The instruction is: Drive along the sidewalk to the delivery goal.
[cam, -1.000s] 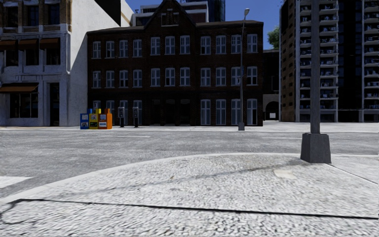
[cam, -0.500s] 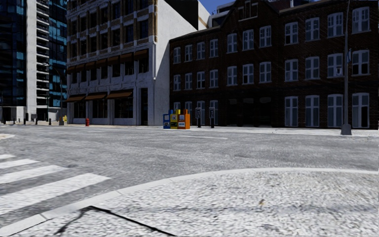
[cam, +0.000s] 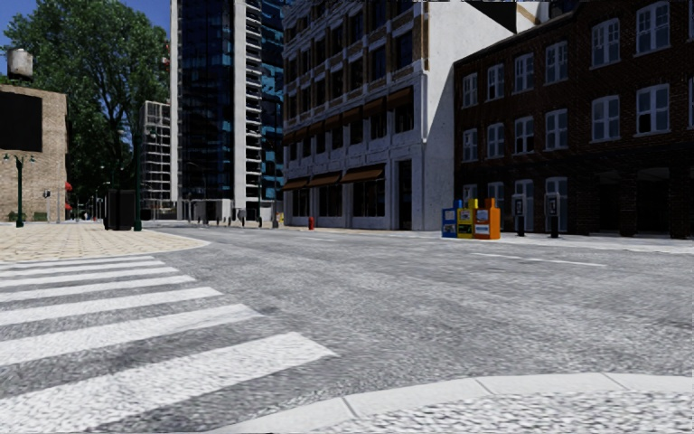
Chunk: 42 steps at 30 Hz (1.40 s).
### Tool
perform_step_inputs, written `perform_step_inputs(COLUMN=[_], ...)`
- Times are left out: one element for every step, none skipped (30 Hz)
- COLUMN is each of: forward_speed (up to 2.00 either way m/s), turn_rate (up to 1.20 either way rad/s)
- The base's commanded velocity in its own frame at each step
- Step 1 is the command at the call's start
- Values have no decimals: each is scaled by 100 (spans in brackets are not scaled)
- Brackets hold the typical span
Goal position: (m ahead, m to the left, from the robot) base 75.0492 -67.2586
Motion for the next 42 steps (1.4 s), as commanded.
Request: perform_step_inputs(forward_speed=[147, 147, 147, 148, 148, 148, 148, 148, 148, 148, 148, 148, 146, 142, 142, 139, 135, 130, 130, 120, 109, 101, 101, 98, 97, 97, 97, 97, 97, 95, 95, 95, 95, 94, 94, 94, 94, 94, 94, 94, 94, 94], turn_rate=[89, 89, 89, 89, 89, 89, 89, 89, 89, 89, 89, 89, 88, 88, 88, 88, 88, 85, 85, 75, 72, 66, 66, 64, 61, 59, 59, 44, 0, 0, 0, 0, 0, 0, 0, 0, 0, 0, 0, 0, 0, 0])
